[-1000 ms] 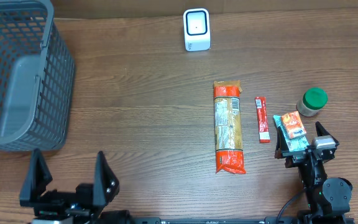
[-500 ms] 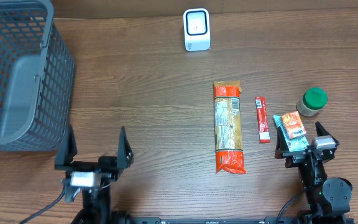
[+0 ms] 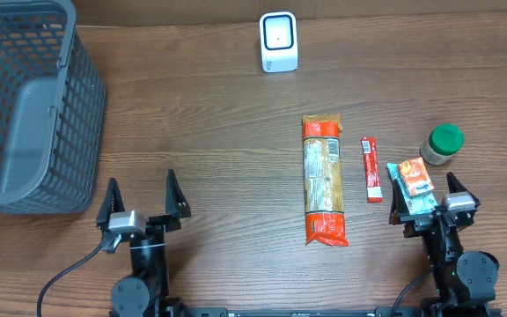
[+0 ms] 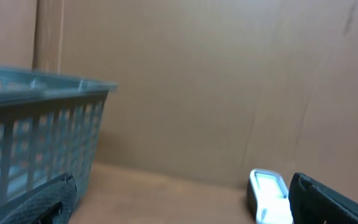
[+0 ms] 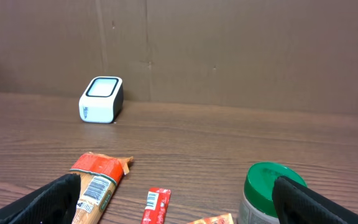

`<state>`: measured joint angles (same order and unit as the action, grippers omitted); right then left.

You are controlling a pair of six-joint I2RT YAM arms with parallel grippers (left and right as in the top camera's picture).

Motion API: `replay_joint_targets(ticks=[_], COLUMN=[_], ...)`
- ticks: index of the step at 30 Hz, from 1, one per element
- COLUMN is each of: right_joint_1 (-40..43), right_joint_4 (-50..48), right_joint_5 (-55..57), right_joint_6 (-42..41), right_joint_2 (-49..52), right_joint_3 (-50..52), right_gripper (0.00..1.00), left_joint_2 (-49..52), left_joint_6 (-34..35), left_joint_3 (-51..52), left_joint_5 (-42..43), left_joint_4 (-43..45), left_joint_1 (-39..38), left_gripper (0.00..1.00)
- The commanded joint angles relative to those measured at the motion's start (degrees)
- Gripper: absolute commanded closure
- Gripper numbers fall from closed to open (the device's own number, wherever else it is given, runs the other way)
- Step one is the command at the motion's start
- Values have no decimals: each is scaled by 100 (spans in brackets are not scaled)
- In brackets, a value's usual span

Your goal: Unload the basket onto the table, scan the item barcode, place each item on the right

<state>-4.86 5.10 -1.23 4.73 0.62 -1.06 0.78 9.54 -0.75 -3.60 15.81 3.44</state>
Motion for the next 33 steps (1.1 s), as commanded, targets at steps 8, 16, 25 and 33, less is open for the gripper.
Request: replay_joint_targets(ticks=[8,16,25,33], right_joint_1=[7,7,7,7], right_joint_4=[-35,-37,-37,-37], right_joint_5=[7,7,7,7], right_joint_6=[24,24,24,26], right_joint_2=[-46,-46,-46,-46], right_joint_3=[61,61,61,61], right_gripper=[0,0,0,0], left_joint_2=[-57,-57,-57,-57], left_joint_6=[72,-13,-229,-225], left_joint_3=[48,48,48,48], left_joint_5=[-203,-166,208,450], left_joint_4=[-1641,-1978,-2011,-2015], left_joint_1=[52,50,50,50], left_gripper=[0,0,0,1])
